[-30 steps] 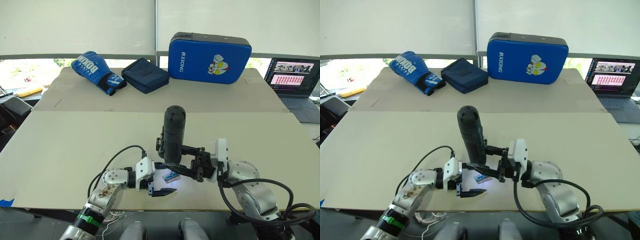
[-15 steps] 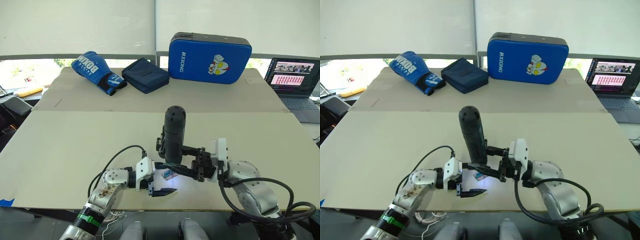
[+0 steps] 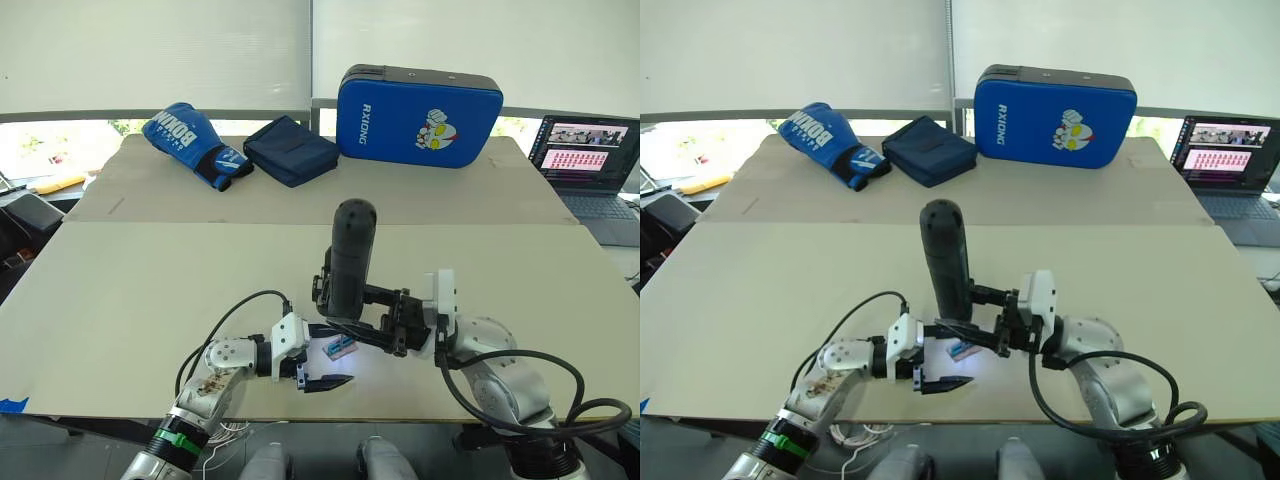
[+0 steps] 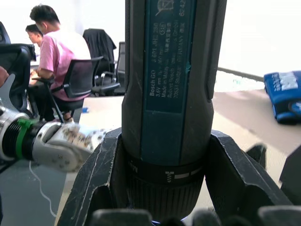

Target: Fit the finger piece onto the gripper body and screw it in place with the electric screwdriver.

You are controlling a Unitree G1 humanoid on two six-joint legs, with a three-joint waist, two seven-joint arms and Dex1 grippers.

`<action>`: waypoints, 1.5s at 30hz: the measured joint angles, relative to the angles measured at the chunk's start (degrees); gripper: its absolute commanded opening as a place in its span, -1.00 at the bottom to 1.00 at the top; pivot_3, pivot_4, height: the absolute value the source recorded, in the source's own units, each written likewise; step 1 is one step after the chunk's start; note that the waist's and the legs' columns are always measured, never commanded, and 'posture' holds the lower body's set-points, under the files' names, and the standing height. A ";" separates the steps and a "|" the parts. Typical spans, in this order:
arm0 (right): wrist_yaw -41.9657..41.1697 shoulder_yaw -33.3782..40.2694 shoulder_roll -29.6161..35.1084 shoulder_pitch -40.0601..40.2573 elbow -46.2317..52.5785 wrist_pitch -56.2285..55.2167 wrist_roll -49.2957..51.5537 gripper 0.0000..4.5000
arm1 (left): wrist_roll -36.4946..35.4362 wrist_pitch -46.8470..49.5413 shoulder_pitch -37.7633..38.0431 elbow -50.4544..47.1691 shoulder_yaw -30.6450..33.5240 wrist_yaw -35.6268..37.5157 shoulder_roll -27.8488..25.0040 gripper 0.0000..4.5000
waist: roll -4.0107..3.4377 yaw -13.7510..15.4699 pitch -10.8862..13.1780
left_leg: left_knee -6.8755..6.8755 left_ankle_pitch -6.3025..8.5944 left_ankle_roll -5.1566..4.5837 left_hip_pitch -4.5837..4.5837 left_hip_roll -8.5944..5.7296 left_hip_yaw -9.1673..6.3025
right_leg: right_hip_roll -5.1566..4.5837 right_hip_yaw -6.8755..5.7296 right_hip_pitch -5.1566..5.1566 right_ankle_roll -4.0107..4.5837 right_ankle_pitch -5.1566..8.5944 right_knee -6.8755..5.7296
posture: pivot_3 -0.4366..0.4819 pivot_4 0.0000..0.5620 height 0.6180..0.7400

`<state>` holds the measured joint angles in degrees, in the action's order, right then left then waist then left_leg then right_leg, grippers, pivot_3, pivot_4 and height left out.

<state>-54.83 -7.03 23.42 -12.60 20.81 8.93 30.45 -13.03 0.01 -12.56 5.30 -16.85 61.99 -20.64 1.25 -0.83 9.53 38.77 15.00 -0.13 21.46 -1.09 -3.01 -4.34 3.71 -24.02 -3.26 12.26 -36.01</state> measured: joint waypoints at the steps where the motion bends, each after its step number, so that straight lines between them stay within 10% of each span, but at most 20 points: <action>1: 0.07 0.14 -0.04 -0.16 0.00 -0.01 0.01 -0.15 | -0.14 0.01 0.09 -0.06 0.01 -0.11 0.00 0.98 | 0.00 0.00 0.00 | 0.00 0.00 0.00 0.00 0.00 0.00 | 0.00 0.00 0.00 0.00 0.00 0.01 | -0.05 -0.47 1.00; 45: -0.22 -1.01 -1.18 0.29 -1.72 -0.74 -2.91 -0.15 | -0.70 -0.08 0.07 0.44 0.24 -1.47 0.14 0.98 | 0.00 -0.03 0.00 | 0.00 0.00 0.00 -0.04 0.01 0.01 | 0.01 0.00 0.00 0.01 -0.01 -0.04 | -0.05 -0.47 1.00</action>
<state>-55.06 -8.04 22.24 -12.31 19.08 8.20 27.53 -13.73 -0.07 -12.50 5.74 -16.61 60.53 -20.50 1.24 -0.87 9.53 38.77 15.00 -0.13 21.43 -1.08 -3.00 -4.33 3.72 -24.02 -3.25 12.25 -36.05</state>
